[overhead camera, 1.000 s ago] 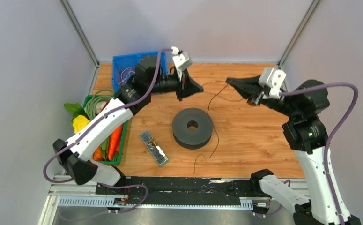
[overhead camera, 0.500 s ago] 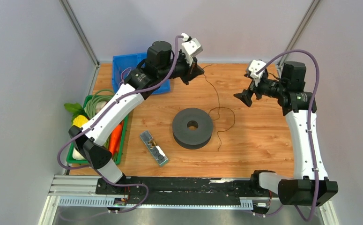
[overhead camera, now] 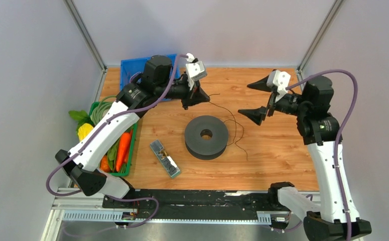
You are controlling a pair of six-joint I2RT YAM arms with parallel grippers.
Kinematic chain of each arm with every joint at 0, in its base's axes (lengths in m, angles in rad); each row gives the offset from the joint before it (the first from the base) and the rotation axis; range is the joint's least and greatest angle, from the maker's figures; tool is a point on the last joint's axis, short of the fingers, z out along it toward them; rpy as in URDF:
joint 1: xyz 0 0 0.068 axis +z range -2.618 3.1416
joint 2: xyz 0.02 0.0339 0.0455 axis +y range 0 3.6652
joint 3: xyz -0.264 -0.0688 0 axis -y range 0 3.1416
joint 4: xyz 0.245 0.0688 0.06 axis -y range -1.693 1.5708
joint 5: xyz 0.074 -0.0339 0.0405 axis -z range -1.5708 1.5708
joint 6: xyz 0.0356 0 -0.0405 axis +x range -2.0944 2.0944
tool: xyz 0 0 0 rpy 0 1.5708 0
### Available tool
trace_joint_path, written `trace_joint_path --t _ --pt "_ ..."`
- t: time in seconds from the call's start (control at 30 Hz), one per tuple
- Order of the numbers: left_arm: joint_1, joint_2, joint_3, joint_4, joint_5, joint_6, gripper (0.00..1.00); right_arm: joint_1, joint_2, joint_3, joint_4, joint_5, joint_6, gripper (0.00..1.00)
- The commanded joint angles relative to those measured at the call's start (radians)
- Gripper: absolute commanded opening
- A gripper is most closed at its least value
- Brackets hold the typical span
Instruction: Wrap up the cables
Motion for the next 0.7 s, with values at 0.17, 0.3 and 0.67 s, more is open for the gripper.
trace_joint_path --t 0.17,0.3,0.67 --pt "0.015 -0.117 -0.142 0.263 0.191 -0.291 0.0 0.29 -0.014 -0.157 0.238 0.178 0.046 1.0" --pt "0.024 -0.114 -0.096 0.324 0.212 -0.38 0.0 0.301 0.056 -0.166 0.272 0.277 0.087 1.0" --pt "0.179 0.017 0.292 0.386 0.283 -0.603 0.0 0.206 0.098 -0.322 0.255 0.347 0.135 0.87"
